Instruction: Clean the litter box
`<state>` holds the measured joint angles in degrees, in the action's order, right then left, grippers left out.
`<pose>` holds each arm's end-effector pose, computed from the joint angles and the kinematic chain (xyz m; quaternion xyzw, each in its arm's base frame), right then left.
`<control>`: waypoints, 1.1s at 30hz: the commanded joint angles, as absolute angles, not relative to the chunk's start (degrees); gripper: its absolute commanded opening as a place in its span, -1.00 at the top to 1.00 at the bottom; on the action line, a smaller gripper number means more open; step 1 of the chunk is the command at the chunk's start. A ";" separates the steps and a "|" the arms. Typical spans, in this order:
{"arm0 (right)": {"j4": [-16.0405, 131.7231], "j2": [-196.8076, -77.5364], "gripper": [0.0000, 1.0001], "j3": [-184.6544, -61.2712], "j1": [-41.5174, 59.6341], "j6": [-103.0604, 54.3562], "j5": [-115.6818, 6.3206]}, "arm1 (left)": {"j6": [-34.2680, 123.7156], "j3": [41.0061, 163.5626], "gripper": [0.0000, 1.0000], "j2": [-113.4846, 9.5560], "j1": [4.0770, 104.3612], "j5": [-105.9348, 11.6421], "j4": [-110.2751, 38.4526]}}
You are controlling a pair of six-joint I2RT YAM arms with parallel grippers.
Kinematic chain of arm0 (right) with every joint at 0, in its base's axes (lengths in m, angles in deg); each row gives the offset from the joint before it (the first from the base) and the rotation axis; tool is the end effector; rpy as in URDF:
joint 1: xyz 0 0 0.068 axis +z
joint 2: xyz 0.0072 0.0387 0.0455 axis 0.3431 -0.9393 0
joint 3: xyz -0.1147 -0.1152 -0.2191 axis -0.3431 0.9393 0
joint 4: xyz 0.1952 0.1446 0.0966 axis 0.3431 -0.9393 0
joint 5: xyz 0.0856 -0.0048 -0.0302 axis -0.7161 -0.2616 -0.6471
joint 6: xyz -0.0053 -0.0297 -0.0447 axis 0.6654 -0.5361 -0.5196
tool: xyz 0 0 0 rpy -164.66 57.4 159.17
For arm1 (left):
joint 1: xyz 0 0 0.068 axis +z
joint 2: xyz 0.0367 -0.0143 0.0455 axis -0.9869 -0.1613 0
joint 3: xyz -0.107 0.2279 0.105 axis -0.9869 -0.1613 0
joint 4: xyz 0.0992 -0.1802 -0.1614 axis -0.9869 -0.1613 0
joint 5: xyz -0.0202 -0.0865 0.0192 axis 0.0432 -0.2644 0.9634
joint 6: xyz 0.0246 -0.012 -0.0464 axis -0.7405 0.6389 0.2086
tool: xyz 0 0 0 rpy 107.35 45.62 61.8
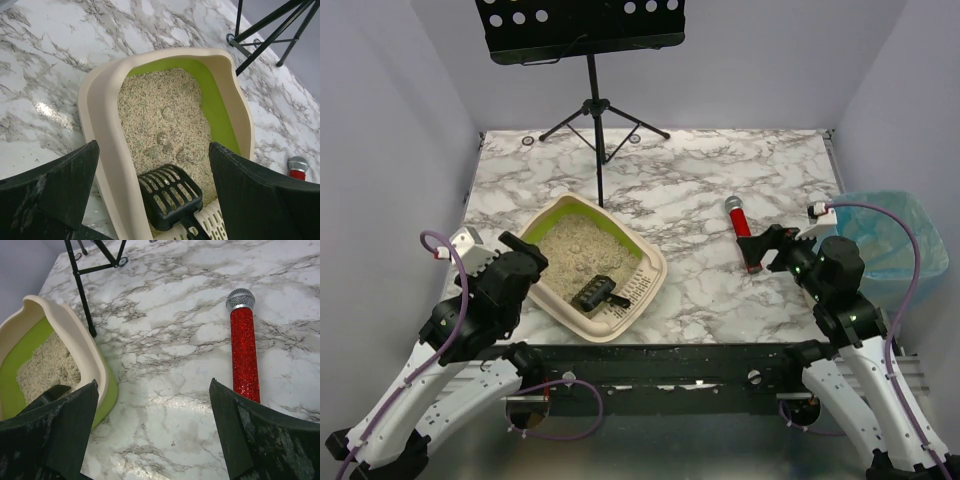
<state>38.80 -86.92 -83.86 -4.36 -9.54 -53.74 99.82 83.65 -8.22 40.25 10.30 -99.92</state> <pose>0.1310 0.0411 0.3065 0.0047 0.7872 0.2404 0.5679 0.0744 -0.0280 0.3366 -0.3581 0.7629 -0.0850 0.5316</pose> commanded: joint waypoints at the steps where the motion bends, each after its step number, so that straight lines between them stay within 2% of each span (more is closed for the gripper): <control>1: 41.73 -86.94 -1.00 -83.71 -4.16 -10.68 -55.38 | 105.90 82.32 -0.98 -8.02 40.55 10.86 -105.15; 6: 46.65 -93.17 -1.00 -86.08 -3.99 -14.11 -74.52 | 113.12 77.59 -0.98 -8.11 40.46 9.20 -108.42; 8: 50.25 -98.17 -1.00 -87.14 -1.46 -14.55 -77.09 | 112.60 74.95 -0.98 -8.37 40.55 7.88 -106.76; 13: 50.44 -111.88 -1.00 -94.60 13.13 -19.38 -62.45 | 111.37 71.08 -0.98 -10.56 40.55 4.45 -99.72; 14: 50.79 -118.25 -1.00 -96.44 16.46 -20.61 -59.46 | 110.76 70.64 -0.98 -10.92 40.55 4.18 -98.76; 16: 50.88 -124.96 -1.00 -102.41 18.16 -20.62 -58.12 | 111.28 69.32 -0.98 -12.15 40.64 4.09 -96.91; 17: 49.75 -132.74 -1.00 -105.22 19.03 -21.32 -58.72 | 111.80 68.97 -0.96 -12.50 40.64 4.18 -96.47; 19: 49.38 -139.73 -1.00 -112.26 20.62 -22.63 -57.16 | 112.86 68.09 -0.89 -14.08 40.55 4.44 -95.85; 20: 49.82 -142.55 -1.00 -113.85 23.15 -24.82 -52.62 | 112.77 67.91 -0.86 -14.52 40.64 4.62 -95.59; 21: 50.08 -147.80 -1.00 -115.78 24.39 -26.32 -50.92 | 114.08 67.73 -0.74 -15.14 40.64 5.14 -96.28; 25: 50.53 -158.38 -0.99 -125.43 29.32 -34.14 -43.80 | 113.92 66.95 -0.62 -17.95 40.73 4.97 -95.59; 27: 48.61 -162.60 -0.80 -129.22 30.03 -34.68 -40.02 | 113.48 66.15 -0.51 -18.66 40.90 3.57 -93.31; 29: 43.69 -167.09 -0.47 -133.88 30.29 -34.25 -39.75 | 113.04 65.54 -0.38 -19.36 40.82 2.52 -92.51; 30: 42.98 -167.79 -0.01 -134.25 30.73 -34.24 -40.88 | 113.21 65.54 -0.24 -19.62 40.90 1.99 -92.68; 33: 44.19 -166.75 0.28 -130.75 32.22 -32.67 -41.59 | 114.00 65.71 -0.09 -19.36 40.90 2.42 -94.52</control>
